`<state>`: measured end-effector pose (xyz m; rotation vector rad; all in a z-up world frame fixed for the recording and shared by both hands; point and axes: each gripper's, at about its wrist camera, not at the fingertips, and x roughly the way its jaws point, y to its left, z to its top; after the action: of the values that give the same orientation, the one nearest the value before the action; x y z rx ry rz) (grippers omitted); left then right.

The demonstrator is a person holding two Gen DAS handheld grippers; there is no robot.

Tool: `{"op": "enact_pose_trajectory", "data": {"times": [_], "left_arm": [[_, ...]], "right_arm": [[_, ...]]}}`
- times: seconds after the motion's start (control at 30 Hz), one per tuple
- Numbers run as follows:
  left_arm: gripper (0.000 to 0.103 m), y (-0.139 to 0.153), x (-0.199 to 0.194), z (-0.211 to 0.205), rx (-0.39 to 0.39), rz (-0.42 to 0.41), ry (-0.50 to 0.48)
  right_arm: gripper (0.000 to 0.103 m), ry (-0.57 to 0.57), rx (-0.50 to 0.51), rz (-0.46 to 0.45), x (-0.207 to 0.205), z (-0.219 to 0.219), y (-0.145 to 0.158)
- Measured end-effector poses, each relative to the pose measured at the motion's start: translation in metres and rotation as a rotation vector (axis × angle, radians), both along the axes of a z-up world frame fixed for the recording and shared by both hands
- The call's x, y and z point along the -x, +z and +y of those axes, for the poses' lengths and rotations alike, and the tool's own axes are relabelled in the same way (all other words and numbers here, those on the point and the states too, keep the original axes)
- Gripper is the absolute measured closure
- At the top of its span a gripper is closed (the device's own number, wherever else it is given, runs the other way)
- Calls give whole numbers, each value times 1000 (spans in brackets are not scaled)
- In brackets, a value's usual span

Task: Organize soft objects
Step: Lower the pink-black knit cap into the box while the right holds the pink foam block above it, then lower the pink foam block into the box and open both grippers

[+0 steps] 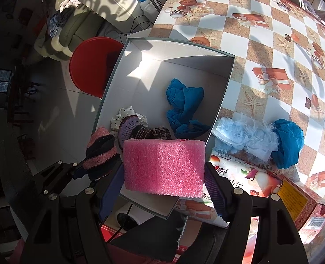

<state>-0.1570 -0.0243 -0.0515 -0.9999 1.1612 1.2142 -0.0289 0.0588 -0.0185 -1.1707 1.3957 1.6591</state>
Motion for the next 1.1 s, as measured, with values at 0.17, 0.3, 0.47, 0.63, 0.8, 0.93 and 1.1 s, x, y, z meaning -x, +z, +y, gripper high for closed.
{"op": "enact_pose_trajectory", "data": {"times": [0.17,0.3,0.47,0.63,0.8,0.93,1.1], "left_arm": [[72,-2,1,0,6,1,6],[71,-3,2,1,10,0,9],[71,-3,4,1,13,2,15],[71,-5,4,2,16,10,14],[71,-7,2,4,20,14,8],[71,-8,3,4,21,8,13],[50,-4,4,3,-2,-20,11]], "right_arm": [[30,-2,-3,-2,0,2,0],[30,0,-7,0,2,4,0],[30,4,-10,3,4,5,-1],[30,-1,-7,-2,5,7,-3],[30,6,-17,-1,8,9,-3],[30,14,-13,12,10,9,-4],[29,15,-3,39,11,10,-5]]}}
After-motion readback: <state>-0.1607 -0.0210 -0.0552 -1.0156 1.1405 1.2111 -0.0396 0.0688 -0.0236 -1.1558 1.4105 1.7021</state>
